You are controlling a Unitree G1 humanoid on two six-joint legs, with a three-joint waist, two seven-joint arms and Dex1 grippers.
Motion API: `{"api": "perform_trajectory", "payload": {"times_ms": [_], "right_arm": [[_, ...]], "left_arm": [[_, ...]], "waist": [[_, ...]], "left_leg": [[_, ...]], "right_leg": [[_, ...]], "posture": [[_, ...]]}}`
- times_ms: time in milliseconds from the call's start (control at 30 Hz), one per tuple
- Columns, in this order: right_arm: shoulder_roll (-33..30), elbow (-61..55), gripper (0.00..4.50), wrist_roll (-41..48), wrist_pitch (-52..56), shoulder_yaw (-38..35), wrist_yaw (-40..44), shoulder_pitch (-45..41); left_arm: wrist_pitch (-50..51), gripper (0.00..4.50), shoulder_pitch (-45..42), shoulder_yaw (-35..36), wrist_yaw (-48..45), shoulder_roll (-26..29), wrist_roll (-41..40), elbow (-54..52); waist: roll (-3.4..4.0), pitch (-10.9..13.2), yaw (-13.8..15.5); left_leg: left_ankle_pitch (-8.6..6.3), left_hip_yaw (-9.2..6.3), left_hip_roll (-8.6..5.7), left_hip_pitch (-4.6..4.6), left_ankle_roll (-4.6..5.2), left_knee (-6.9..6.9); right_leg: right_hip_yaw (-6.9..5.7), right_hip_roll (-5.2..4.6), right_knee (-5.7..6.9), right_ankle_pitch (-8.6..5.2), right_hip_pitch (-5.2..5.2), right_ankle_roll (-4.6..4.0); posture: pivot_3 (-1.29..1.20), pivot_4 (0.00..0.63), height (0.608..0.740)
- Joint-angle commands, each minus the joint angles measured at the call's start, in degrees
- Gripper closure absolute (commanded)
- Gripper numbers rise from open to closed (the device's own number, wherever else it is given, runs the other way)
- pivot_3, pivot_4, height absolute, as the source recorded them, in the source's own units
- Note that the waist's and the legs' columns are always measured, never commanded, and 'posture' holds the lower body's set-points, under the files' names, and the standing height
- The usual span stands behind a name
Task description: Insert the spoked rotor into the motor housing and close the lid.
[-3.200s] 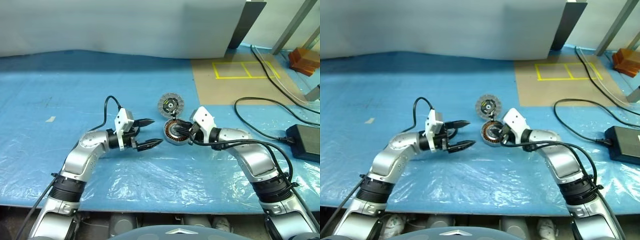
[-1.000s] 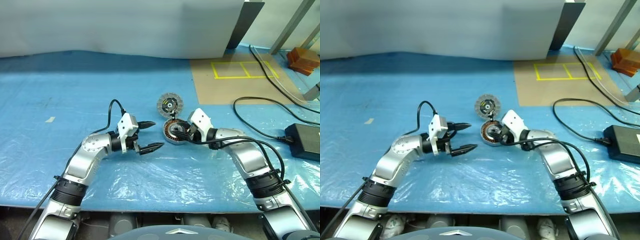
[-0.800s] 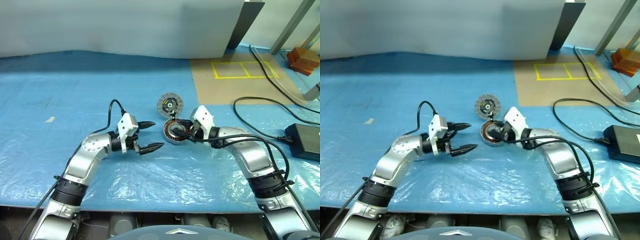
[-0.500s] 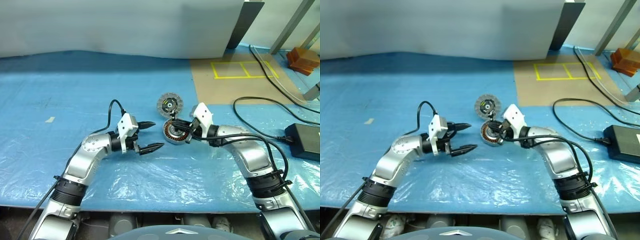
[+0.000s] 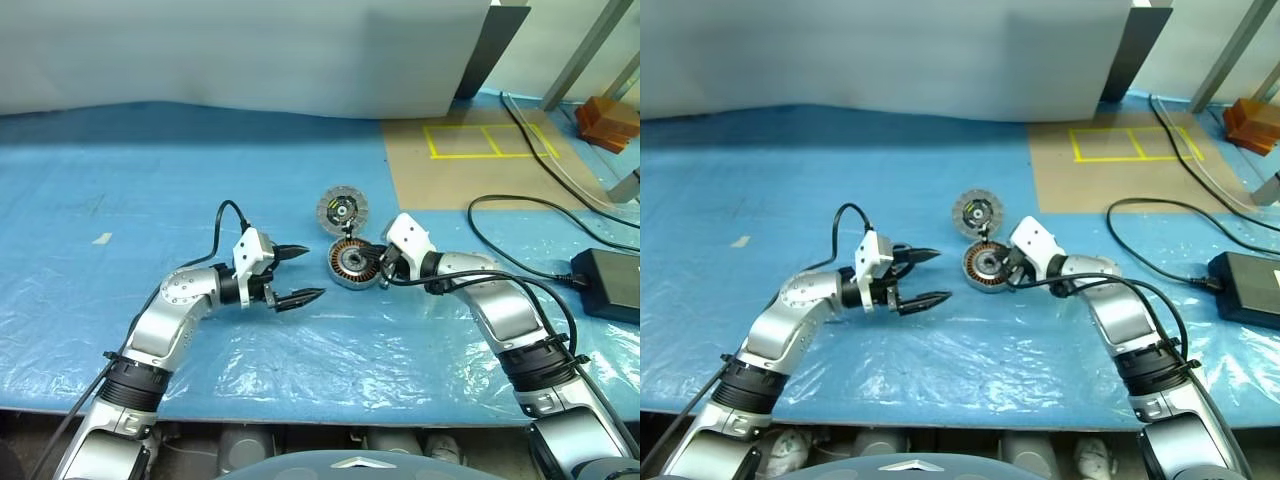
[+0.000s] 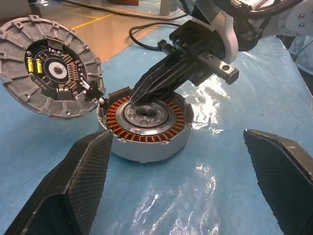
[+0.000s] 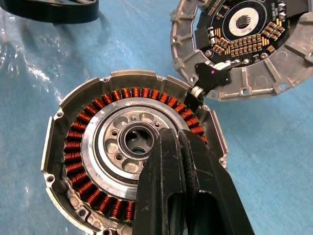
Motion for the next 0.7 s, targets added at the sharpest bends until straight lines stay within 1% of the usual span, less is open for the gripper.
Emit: {"api": "perform_trajectory", "payload": {"times_ms": [33, 133, 233, 333, 467, 600, 700], "right_arm": [[3.28, -1.68, 4.46, 3.34, 1.19, -1.43, -0.28, 0.82], [6.33, -5.43, 4.46, 9.19, 2.04, -5.71, 0.31, -0.3], [6.31, -6.87, 4.46, 10.99, 3.47, -6.24, 1.33, -0.6], [5.32, -5.99, 4.46, 8.59, 3.24, -4.1, 0.86, -0.21], [3.76, -1.21, 4.46, 2.5, 0.36, 0.03, -0.38, 0.81], [3.72, 2.82, 4.46, 1.08, -0.29, 0.43, -1.22, 2.11], [2.98, 2.55, 4.46, 0.94, -0.97, 0.41, -0.9, 2.62]], "left_arm": [[-0.97, 0.0, 0.03, 0.98, -0.55, 0.24, -0.7, -0.61], [-1.16, 0.0, 0.04, 1.0, -0.78, 0.39, -0.67, -0.54], [-1.19, 0.0, 0.06, 1.04, -1.01, 0.44, -0.71, -0.47], [-1.14, 0.0, 0.08, 1.08, -1.3, 0.49, -0.8, -0.42], [-1.21, 0.0, 0.09, 1.17, -1.52, 0.59, -0.81, -0.36], [-1.31, 0.0, 0.17, 1.32, -1.59, 0.73, -0.74, -0.33], [-1.31, 0.0, 0.19, 1.42, -1.61, 0.81, -0.73, -0.28]], "waist": [[-0.01, 0.0, -0.03], [0.01, 0.01, -0.23], [0.02, 0.01, -0.11], [0.02, 0.01, 0.09], [0.02, 0.01, -0.03], [0.01, 0.0, -0.03], [0.0, 0.0, -0.01]], "left_leg": [[0.0, 0.0, 0.01, 0.0, 0.0, 0.01], [0.0, 0.02, 0.02, -0.04, 0.0, -0.01], [0.0, 0.01, 0.01, -0.22, 0.01, -0.02], [0.0, 0.01, 0.01, -0.23, 0.0, -0.03], [0.0, 0.01, 0.01, -0.23, 0.0, -0.03], [0.0, 0.02, 0.01, -0.19, 0.0, -0.03], [0.0, 0.01, 0.01, -0.11, 0.0, -0.01]], "right_leg": [[0.0, 0.0, 0.0, 0.0, 0.0, 0.0], [0.0, 0.01, 0.01, 0.01, -0.08, -0.02], [-0.01, 0.01, 0.0, 0.01, -0.22, -0.02], [-0.02, 0.01, -0.02, 0.01, -0.21, -0.02], [-0.02, 0.0, -0.02, 0.01, -0.21, -0.02], [-0.01, 0.01, -0.01, 0.01, -0.19, -0.02], [-0.01, 0.0, 0.0, 0.01, -0.11, -0.02]], "posture": [[0.0, 0.15, 0.74], [0.0, 0.15, 0.74], [0.0, 0.15, 0.74], [0.0, 0.15, 0.74], [0.0, 0.15, 0.74], [0.0, 0.15, 0.74], [0.0, 0.15, 0.74]]}}
